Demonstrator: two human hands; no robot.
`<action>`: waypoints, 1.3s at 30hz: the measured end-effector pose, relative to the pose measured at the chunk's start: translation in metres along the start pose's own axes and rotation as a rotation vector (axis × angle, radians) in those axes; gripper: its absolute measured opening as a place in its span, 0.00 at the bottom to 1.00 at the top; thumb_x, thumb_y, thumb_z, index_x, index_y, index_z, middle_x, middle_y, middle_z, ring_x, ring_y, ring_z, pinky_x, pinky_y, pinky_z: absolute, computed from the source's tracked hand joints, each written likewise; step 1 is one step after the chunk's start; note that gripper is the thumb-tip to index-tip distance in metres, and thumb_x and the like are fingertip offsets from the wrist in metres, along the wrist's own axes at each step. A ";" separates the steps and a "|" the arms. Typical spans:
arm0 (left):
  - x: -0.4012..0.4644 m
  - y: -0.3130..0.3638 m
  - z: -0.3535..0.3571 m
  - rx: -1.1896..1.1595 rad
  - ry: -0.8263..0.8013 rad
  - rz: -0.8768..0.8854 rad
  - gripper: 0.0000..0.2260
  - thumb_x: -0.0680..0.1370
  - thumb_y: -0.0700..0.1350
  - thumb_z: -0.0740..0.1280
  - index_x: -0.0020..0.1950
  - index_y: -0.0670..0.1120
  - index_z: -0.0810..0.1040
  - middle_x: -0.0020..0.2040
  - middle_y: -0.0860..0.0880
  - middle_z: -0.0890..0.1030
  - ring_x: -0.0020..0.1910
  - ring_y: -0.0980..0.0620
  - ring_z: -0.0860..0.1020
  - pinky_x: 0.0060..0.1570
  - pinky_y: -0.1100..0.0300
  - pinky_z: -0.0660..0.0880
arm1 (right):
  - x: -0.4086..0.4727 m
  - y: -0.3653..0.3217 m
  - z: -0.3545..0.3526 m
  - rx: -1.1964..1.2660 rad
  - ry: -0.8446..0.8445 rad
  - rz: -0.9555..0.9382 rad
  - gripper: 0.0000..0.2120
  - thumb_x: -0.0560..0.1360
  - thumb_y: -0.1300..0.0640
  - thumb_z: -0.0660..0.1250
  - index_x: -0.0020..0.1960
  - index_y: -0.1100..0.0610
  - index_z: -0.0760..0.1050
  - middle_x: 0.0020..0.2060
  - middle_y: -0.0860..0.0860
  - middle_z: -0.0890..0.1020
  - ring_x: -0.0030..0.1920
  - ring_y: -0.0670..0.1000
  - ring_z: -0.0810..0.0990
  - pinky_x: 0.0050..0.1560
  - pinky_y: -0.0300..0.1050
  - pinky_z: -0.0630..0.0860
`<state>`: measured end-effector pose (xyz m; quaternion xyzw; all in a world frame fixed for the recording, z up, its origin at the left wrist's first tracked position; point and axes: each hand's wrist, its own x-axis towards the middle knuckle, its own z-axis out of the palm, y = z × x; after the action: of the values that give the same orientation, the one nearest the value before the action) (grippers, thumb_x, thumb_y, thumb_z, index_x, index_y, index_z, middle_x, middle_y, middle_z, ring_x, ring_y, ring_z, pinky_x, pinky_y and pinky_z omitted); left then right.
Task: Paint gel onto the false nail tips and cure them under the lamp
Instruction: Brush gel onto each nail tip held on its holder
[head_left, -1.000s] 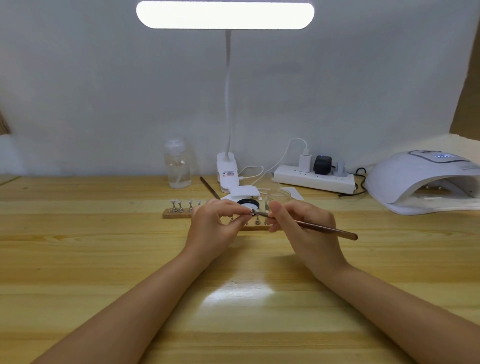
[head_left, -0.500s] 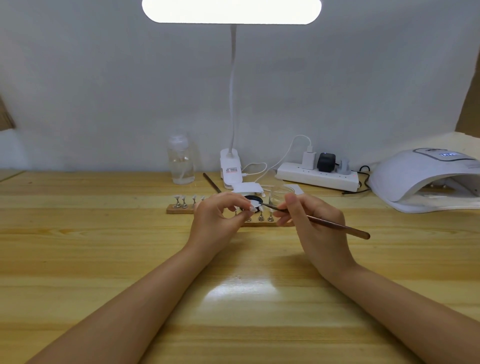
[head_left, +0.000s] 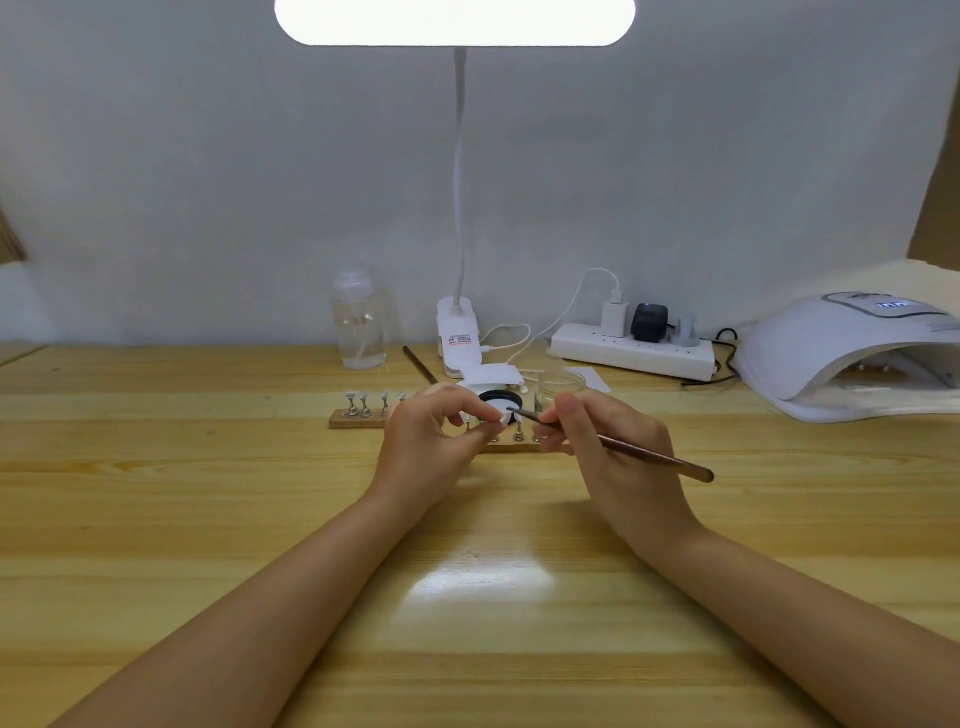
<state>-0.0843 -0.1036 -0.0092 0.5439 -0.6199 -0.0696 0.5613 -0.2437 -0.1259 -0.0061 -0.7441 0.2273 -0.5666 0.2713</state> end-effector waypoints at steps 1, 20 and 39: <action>0.000 0.000 0.000 -0.003 0.000 -0.003 0.04 0.67 0.39 0.75 0.38 0.46 0.83 0.38 0.51 0.80 0.40 0.49 0.75 0.53 0.37 0.67 | 0.000 0.000 0.000 -0.006 -0.020 0.000 0.11 0.74 0.52 0.59 0.39 0.53 0.77 0.32 0.47 0.81 0.34 0.44 0.81 0.37 0.35 0.77; -0.002 0.001 0.000 0.014 -0.004 -0.024 0.04 0.67 0.40 0.75 0.37 0.48 0.82 0.37 0.56 0.79 0.38 0.55 0.72 0.54 0.37 0.67 | -0.001 0.000 0.000 -0.008 -0.008 0.029 0.11 0.75 0.52 0.58 0.39 0.52 0.77 0.32 0.49 0.81 0.34 0.46 0.80 0.37 0.38 0.77; -0.001 0.000 0.000 0.034 -0.015 -0.020 0.06 0.67 0.41 0.75 0.37 0.51 0.82 0.37 0.55 0.80 0.38 0.54 0.73 0.52 0.39 0.69 | -0.001 0.000 -0.001 -0.018 -0.028 0.047 0.11 0.73 0.50 0.61 0.39 0.54 0.79 0.31 0.51 0.82 0.34 0.46 0.82 0.39 0.38 0.78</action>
<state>-0.0850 -0.1027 -0.0098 0.5589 -0.6198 -0.0688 0.5466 -0.2453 -0.1254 -0.0065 -0.7487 0.2458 -0.5477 0.2811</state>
